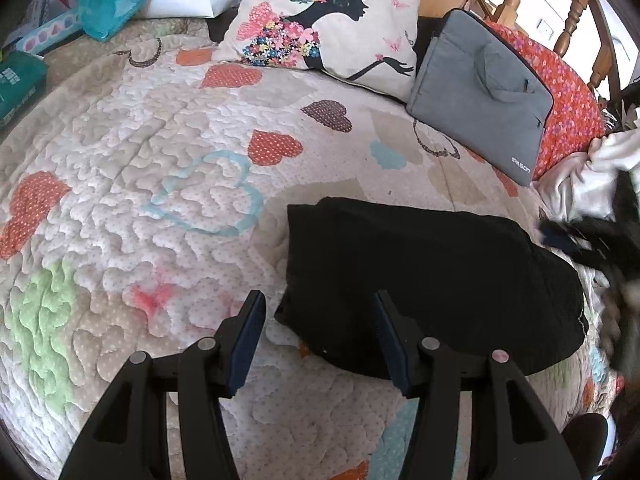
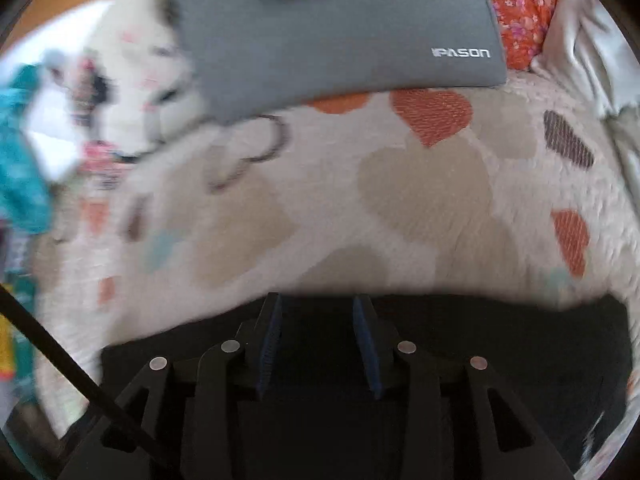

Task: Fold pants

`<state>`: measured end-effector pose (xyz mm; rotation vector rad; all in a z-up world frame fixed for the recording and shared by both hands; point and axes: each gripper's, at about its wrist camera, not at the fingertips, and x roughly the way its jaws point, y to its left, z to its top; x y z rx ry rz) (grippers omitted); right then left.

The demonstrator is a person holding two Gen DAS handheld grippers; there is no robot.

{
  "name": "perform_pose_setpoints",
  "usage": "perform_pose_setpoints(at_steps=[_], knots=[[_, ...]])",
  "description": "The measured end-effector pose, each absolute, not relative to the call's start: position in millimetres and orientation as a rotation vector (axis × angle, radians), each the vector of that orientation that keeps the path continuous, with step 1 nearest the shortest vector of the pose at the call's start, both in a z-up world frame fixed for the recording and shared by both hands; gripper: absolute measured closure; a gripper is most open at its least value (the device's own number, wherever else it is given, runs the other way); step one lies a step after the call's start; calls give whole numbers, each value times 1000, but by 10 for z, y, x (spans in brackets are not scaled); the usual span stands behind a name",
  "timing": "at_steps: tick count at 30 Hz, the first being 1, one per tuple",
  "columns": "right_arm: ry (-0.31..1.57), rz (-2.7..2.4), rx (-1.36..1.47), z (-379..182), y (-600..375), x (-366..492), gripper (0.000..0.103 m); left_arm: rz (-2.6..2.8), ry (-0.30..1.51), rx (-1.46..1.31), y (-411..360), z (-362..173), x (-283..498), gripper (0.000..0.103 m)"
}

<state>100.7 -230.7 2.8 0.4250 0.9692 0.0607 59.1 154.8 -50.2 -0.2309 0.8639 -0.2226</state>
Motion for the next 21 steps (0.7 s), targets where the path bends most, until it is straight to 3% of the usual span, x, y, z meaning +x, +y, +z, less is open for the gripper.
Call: perform_pose_setpoints(at_steps=[4, 8, 11, 13, 16, 21], knots=[[941, 165, 474, -58, -2327, 204, 56, -218, 868, -198, 1520, -494, 568, 49], [1000, 9, 503, -413, -2784, -210, 56, -189, 876, -146, 1469, -505, 508, 49], [940, -218, 656, -543, -3606, -614, 70, -181, 867, -122, 1462, -473, 427, 49], [928, -440, 674, -513, -4060, -882, 61, -185, 862, -126, 1460, -457, 404, 47], [823, -458, 785, -378, -4425, -1195, 59, -186, 865, -145, 1469, -455, 421, 47], [768, -327, 718, -99, -4176, -1129, 48, -185, 878, -237, 1559, -447, 458, 47]])
